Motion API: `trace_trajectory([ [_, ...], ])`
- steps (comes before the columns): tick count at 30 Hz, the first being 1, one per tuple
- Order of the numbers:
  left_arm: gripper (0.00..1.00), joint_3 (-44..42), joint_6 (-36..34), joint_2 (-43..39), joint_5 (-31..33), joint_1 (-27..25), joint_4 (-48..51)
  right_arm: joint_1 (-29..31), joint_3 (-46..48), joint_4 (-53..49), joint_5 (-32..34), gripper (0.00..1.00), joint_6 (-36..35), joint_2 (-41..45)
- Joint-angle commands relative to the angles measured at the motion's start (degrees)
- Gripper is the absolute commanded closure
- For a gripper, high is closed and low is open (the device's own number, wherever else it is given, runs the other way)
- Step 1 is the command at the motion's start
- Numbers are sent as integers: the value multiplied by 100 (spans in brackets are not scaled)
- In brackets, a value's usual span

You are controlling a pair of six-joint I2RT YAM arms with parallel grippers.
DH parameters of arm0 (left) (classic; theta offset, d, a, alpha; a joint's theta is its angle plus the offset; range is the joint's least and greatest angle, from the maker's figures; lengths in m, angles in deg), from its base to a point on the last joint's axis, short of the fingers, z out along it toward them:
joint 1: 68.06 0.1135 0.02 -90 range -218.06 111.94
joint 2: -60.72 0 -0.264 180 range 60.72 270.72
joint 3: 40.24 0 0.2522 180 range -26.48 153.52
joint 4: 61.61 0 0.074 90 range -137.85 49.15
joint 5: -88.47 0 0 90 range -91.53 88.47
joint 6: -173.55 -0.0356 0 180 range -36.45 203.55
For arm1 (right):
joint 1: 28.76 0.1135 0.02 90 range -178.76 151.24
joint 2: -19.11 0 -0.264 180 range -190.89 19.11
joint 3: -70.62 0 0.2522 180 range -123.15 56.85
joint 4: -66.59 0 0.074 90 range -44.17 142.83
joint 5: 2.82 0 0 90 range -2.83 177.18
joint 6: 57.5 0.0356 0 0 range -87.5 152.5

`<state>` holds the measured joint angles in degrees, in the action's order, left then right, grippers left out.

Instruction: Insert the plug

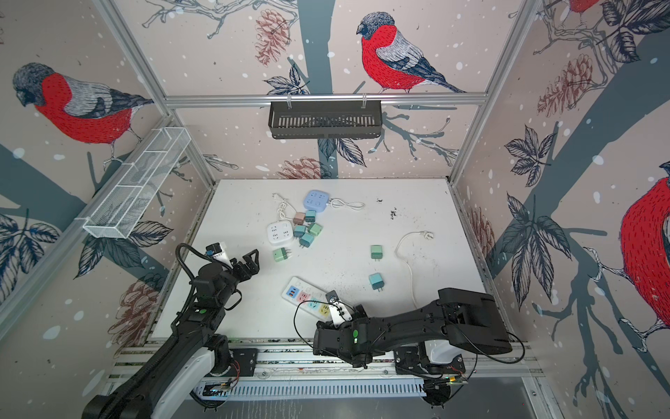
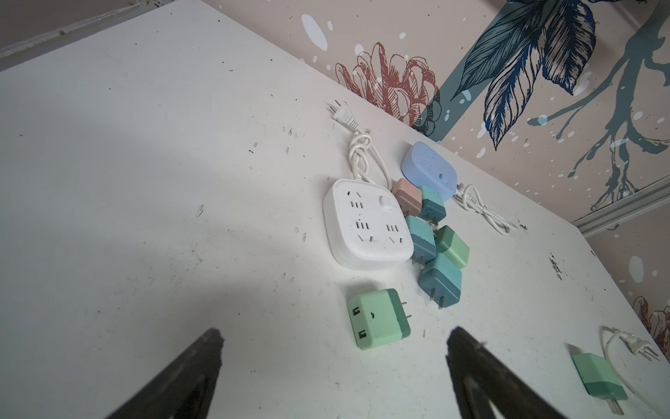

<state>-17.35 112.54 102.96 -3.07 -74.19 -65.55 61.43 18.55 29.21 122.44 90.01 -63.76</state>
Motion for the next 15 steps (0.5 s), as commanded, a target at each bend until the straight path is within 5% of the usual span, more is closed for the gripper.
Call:
trace_trajectory([
  [1,4,15,1,15,-39,-7,-270,-49,-168,-852,233,3,549,130],
  [7,3,28,-31,22,-146,-10,-284,-204,-390,-1313,262,10,816,630],
  [10,3,103,-60,121,-233,-11,-280,-292,-1116,-1460,331,33,668,1027],
  [13,3,116,-69,154,-255,-11,-265,-457,-1797,-1899,402,36,1063,1347],
  [15,3,76,-52,76,-194,-11,-263,-459,-1714,-1833,312,50,1173,1572],
])
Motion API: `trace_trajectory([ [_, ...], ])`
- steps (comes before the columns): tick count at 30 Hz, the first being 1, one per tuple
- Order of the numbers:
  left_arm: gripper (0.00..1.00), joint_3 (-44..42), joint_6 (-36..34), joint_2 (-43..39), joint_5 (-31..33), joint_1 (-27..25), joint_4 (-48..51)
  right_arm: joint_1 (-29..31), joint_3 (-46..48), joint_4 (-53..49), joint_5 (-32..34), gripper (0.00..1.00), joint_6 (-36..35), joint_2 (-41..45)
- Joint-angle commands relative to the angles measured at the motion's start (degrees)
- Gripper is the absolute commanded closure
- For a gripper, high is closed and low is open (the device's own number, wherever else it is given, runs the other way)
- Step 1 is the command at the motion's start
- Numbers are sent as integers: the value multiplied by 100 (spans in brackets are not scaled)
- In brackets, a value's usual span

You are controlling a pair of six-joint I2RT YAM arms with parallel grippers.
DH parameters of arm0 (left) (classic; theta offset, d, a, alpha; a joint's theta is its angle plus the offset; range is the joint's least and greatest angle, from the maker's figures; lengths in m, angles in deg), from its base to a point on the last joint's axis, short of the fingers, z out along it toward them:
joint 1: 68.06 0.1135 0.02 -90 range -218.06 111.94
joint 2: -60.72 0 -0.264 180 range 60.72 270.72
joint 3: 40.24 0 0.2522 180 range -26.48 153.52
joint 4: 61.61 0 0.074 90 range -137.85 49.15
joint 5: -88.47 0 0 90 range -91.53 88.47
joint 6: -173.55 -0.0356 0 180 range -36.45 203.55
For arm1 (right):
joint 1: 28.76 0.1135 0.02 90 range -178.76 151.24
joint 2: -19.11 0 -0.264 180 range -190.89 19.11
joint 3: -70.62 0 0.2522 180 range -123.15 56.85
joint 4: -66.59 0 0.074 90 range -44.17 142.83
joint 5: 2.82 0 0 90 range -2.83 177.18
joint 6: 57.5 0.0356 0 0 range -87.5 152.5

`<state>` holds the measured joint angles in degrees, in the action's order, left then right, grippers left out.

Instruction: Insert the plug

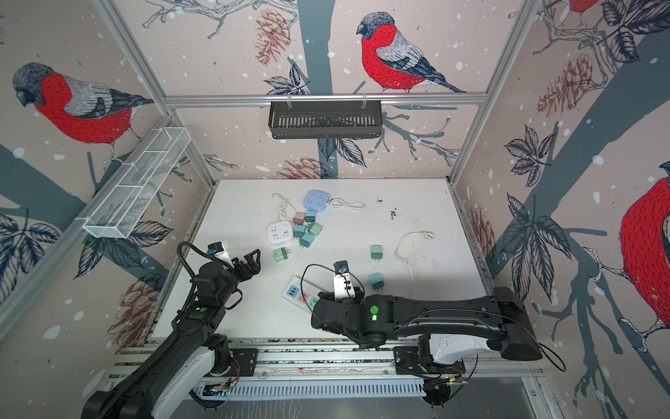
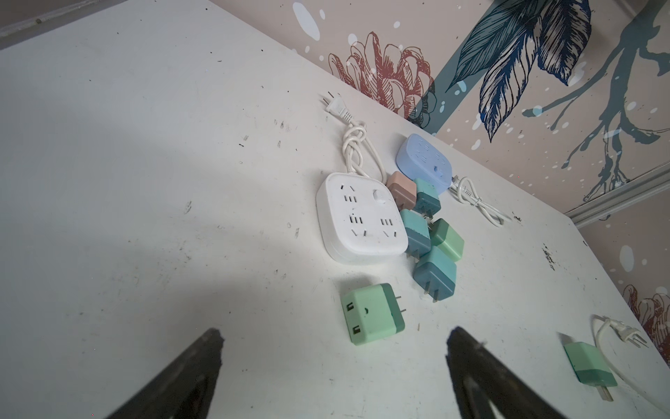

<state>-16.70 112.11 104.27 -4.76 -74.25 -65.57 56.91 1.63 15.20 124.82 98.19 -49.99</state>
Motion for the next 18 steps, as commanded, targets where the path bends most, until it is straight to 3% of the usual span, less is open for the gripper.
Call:
trace_trajectory([
  [1,3,-24,6,-124,-12,-3,-273,16,95,-349,-30,54,432,289],
  [6,3,-111,10,-320,-3,-1,-300,487,1076,585,-525,64,849,348],
  [11,3,-110,11,-294,3,-4,-286,1072,1072,525,-383,68,1329,-44],
  [18,3,-143,42,-379,76,-4,-273,1207,1300,1112,-979,73,1279,-557],
])
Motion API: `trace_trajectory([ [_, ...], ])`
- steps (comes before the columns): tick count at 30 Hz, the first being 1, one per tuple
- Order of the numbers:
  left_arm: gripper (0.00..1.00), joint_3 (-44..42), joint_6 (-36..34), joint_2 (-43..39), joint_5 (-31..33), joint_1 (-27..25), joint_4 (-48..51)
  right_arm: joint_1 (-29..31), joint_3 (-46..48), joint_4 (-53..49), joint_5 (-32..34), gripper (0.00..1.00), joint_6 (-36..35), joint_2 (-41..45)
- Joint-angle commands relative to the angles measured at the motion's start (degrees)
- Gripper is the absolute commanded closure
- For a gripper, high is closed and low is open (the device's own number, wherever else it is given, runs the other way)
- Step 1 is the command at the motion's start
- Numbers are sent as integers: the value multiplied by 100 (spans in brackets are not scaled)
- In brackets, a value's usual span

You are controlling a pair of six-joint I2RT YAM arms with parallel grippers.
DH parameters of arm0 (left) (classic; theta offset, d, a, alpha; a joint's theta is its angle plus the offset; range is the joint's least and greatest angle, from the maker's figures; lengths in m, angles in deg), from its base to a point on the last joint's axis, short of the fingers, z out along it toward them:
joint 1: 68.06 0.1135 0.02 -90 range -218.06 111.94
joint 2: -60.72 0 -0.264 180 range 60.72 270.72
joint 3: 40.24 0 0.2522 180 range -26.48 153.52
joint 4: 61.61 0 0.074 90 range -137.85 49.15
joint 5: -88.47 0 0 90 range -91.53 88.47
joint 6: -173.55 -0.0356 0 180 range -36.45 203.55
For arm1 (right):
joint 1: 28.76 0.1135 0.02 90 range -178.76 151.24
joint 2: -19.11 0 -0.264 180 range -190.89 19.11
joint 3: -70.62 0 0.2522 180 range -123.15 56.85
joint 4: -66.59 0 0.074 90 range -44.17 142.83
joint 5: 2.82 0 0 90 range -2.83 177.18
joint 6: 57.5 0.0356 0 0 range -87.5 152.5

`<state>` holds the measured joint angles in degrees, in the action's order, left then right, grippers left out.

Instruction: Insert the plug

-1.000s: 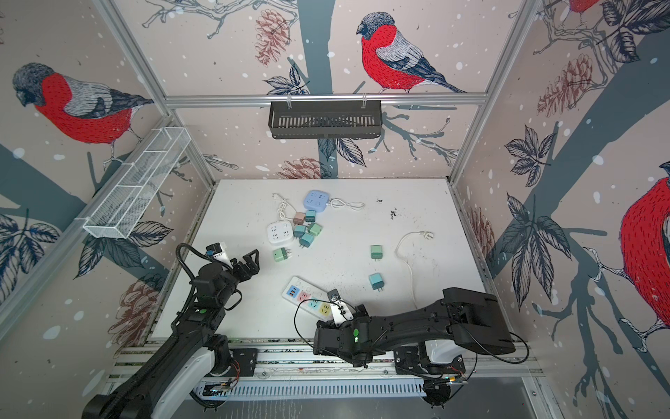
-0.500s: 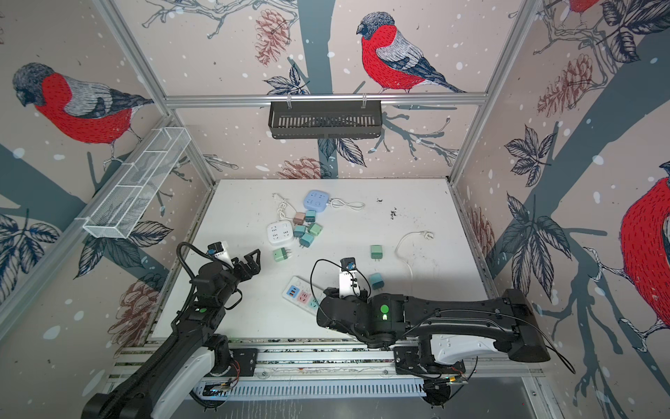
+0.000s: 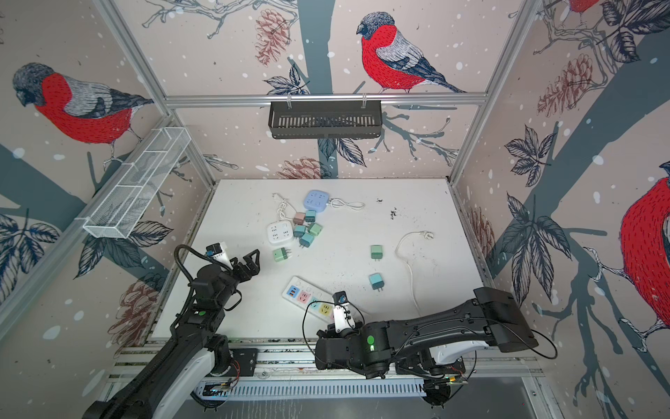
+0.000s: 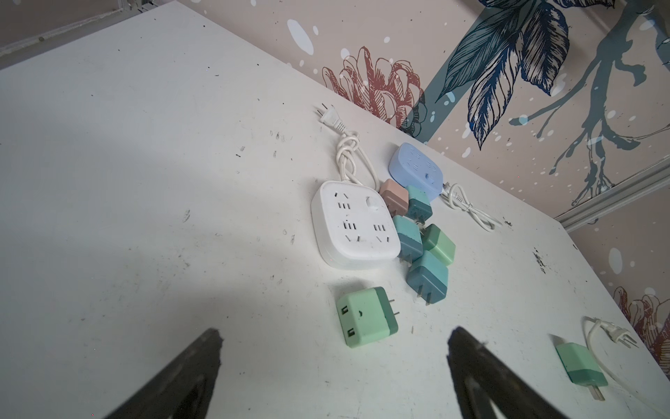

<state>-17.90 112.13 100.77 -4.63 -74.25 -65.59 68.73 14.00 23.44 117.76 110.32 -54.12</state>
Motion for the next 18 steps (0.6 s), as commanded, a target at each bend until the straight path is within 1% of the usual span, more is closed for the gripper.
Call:
trace_trajectory([
  [1,3,-27,41,-35,67,-4,-265,33,78,331,-326,74,63,-182],
  [6,3,-23,41,-27,81,3,-269,-8,260,579,-595,76,35,-278],
  [12,3,-16,38,-30,73,0,-273,-249,474,360,-878,80,310,-473],
  [15,3,-23,35,-24,72,-4,-263,-416,655,167,-932,82,493,-401],
  [18,3,-19,38,-30,81,-4,-262,-652,980,263,-1064,82,531,-208],
])
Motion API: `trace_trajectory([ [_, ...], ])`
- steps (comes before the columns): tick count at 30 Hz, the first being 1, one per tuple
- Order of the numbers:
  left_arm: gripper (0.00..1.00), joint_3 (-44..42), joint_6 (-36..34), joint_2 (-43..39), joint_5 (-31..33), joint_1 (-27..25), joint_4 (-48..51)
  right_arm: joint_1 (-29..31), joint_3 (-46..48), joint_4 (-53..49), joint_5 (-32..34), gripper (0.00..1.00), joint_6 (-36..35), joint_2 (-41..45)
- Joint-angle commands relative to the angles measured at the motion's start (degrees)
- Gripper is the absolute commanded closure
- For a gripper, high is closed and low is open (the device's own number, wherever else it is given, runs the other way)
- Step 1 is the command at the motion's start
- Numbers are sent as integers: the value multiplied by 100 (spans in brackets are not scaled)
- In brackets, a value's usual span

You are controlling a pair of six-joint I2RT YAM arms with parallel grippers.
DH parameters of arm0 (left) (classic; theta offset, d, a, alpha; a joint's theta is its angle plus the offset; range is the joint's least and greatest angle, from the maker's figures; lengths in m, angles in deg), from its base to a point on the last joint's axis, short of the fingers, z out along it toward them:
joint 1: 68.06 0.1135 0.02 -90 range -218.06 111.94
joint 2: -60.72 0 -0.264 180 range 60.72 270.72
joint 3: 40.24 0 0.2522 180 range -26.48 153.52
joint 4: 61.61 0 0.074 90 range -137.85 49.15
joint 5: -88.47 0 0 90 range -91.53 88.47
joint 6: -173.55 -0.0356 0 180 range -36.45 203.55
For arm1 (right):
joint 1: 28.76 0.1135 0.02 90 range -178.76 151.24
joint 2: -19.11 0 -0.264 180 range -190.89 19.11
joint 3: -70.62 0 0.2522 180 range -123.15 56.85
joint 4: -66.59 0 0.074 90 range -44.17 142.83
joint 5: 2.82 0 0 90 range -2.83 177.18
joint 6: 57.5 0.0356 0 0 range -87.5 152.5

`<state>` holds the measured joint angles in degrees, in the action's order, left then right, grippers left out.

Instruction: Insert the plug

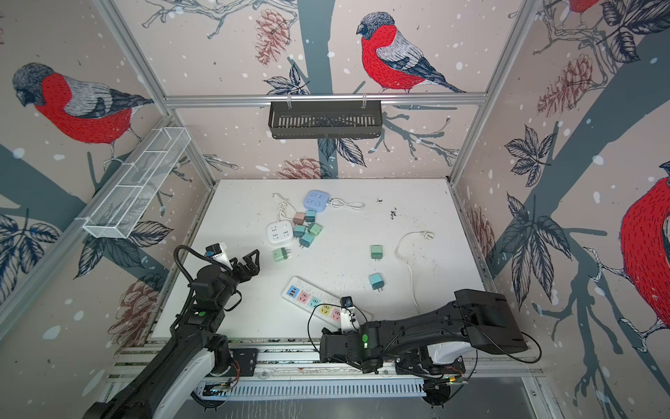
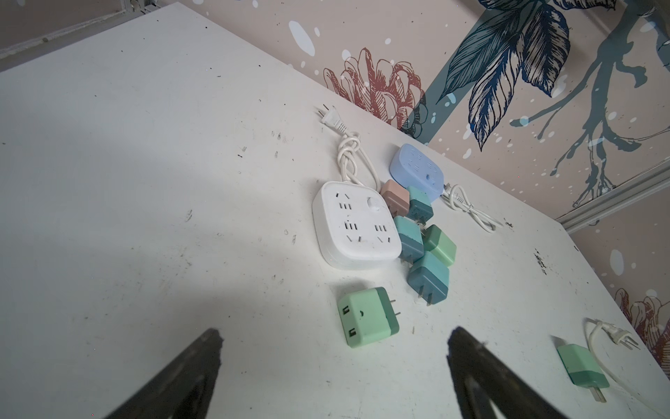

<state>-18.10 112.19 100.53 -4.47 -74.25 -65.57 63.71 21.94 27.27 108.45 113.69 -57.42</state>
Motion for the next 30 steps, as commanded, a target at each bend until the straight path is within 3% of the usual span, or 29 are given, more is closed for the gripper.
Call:
trace_trajectory([
  [1,3,-3,28,-6,60,-4,-267,-225,285,-85,-181,82,196,179],
  [9,3,-11,30,-20,57,-4,-265,-741,909,-404,113,81,376,1102],
  [14,3,-25,35,-74,65,-4,-263,-1235,1449,383,150,78,-105,1681],
  [21,3,-23,35,-63,48,-4,-278,-1639,1278,616,211,74,-656,1693],
  [30,3,-28,36,-62,65,2,-276,-1091,373,-828,1112,65,-298,1972],
])
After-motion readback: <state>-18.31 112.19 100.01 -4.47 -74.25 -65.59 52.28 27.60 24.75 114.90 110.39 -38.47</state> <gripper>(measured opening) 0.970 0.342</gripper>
